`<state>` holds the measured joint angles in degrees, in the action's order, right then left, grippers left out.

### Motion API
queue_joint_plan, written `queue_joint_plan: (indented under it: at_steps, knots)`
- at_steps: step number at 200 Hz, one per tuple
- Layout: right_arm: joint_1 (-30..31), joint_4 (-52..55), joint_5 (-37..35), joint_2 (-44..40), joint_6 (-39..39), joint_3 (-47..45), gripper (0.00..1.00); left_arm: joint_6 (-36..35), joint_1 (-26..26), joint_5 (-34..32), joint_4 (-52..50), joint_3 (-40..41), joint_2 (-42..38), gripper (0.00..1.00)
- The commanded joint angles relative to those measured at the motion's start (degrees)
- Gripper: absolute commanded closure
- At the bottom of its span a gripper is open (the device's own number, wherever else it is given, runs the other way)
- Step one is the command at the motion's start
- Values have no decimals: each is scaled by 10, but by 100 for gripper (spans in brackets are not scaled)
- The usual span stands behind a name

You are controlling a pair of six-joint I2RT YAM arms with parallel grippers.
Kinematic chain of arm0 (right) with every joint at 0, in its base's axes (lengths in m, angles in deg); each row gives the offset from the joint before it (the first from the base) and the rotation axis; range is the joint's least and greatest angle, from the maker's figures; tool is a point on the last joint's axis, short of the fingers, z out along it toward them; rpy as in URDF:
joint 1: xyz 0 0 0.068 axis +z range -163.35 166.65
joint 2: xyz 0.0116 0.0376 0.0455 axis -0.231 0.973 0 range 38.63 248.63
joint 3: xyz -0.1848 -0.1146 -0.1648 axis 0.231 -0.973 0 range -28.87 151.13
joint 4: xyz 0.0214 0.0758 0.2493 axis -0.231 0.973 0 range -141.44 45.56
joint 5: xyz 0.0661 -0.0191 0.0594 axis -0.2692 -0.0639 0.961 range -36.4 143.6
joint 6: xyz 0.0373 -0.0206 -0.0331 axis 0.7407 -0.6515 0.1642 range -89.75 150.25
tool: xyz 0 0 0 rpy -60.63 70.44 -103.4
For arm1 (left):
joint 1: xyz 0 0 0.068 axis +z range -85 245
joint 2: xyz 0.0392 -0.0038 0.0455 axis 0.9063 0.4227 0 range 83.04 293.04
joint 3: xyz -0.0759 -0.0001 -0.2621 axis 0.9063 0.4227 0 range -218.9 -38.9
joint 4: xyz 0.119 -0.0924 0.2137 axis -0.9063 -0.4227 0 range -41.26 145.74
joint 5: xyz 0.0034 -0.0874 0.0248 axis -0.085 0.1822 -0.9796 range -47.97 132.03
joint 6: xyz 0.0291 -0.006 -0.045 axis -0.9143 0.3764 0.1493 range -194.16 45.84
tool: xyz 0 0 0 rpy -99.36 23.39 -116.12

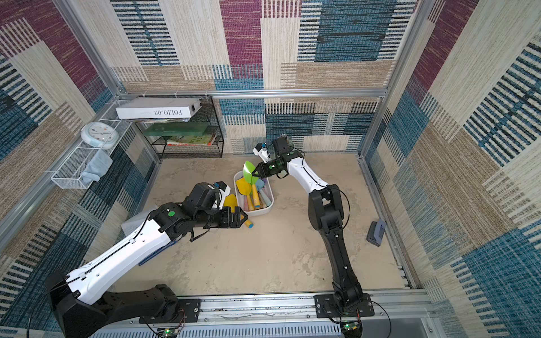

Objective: Put the shovel into the storage box
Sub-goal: Place the shovel in the storage box.

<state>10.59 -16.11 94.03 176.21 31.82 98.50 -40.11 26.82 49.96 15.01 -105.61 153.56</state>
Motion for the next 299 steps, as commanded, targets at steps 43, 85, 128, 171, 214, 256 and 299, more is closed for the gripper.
queue_joint_plan:
  at_steps: [43,85,128,171,214,256,299]
  knots:
    - [-1,-31,29,28,38,12,100,-7,14,15,24,9,-6,1]
    - [1,-37,30,44,43,5,100,-8,19,20,28,12,-1,1]
    - [8,-45,29,53,51,8,100,-9,21,23,29,12,2,1]
    - [19,-45,25,68,53,10,100,-9,23,26,30,12,9,1]
    - [21,-47,14,76,58,10,100,-10,24,26,30,12,9,1]
    - [22,-45,1,74,62,10,79,-10,25,28,29,13,9,0]
    - [22,-35,-11,70,58,9,70,-10,25,30,30,15,7,1]
